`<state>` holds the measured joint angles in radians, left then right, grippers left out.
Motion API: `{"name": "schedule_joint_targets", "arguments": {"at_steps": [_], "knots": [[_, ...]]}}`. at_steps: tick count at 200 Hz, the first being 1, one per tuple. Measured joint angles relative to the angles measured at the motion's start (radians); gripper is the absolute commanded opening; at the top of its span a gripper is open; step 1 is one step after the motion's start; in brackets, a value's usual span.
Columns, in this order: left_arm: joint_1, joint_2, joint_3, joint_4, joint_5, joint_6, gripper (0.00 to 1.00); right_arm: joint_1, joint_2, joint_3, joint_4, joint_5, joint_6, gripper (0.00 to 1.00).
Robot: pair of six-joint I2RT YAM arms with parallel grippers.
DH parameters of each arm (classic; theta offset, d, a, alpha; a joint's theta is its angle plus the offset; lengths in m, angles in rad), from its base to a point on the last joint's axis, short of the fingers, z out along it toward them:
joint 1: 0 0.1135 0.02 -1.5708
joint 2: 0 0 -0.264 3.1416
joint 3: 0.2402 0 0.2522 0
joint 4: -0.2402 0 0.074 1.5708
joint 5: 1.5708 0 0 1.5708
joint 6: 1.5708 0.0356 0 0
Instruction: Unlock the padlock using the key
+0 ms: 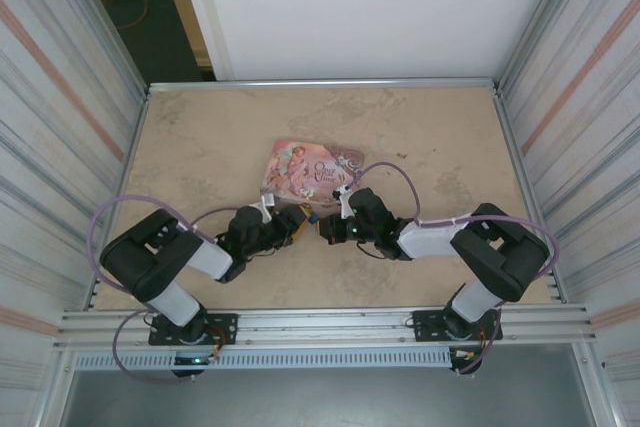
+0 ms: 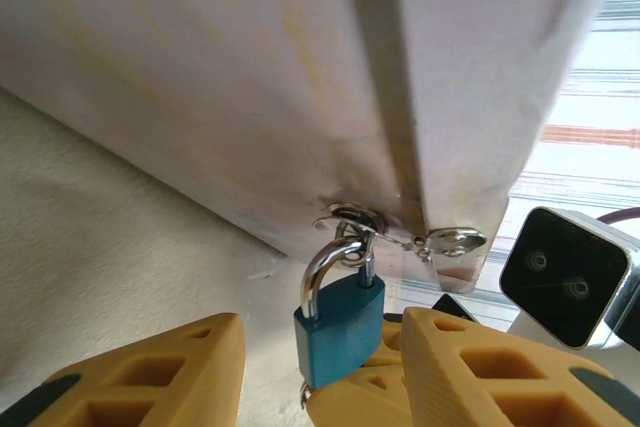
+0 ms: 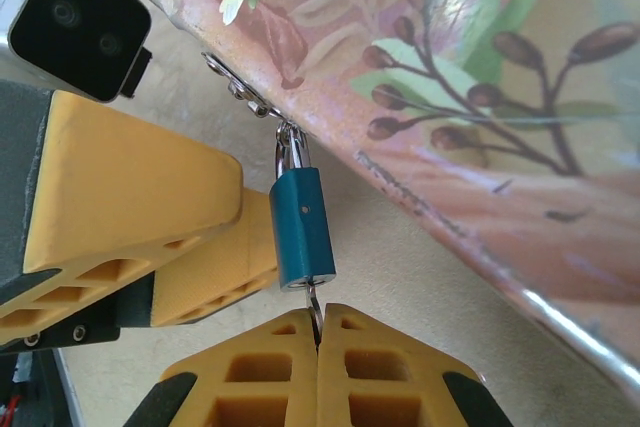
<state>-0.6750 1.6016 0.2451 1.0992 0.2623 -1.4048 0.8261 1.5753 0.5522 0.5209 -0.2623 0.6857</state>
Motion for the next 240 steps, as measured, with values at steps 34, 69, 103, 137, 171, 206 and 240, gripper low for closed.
{"name": "schedule_joint_targets", "arguments": {"at_steps": [34, 69, 103, 137, 171, 206, 240], "knots": [[-0.002, 0.042, 0.014, 0.041, 0.005, -0.015, 0.41, 0.005, 0.0, 0.015, 0.0, 0.0, 0.017, 0.0], [-0.012, 0.087, 0.029, 0.093, 0.007, -0.032, 0.33, 0.005, 0.0, 0.015, -0.002, 0.001, 0.034, 0.0], [-0.016, 0.122, 0.039, 0.135, 0.008, -0.042, 0.24, 0.005, 0.0, 0.016, -0.01, 0.002, 0.046, 0.0], [-0.017, 0.129, 0.039, 0.142, 0.011, -0.049, 0.18, 0.005, -0.006, 0.016, -0.02, 0.005, 0.048, 0.0], [-0.02, 0.129, 0.039, 0.153, 0.01, -0.052, 0.08, 0.004, -0.02, 0.016, -0.031, 0.005, 0.056, 0.06], [-0.021, 0.129, 0.041, 0.166, 0.009, -0.06, 0.0, 0.004, -0.041, 0.014, -0.039, 0.0, 0.067, 0.2], [-0.021, 0.128, 0.042, 0.146, 0.003, -0.06, 0.0, 0.005, -0.096, 0.012, -0.034, 0.002, 0.063, 0.31]]}}
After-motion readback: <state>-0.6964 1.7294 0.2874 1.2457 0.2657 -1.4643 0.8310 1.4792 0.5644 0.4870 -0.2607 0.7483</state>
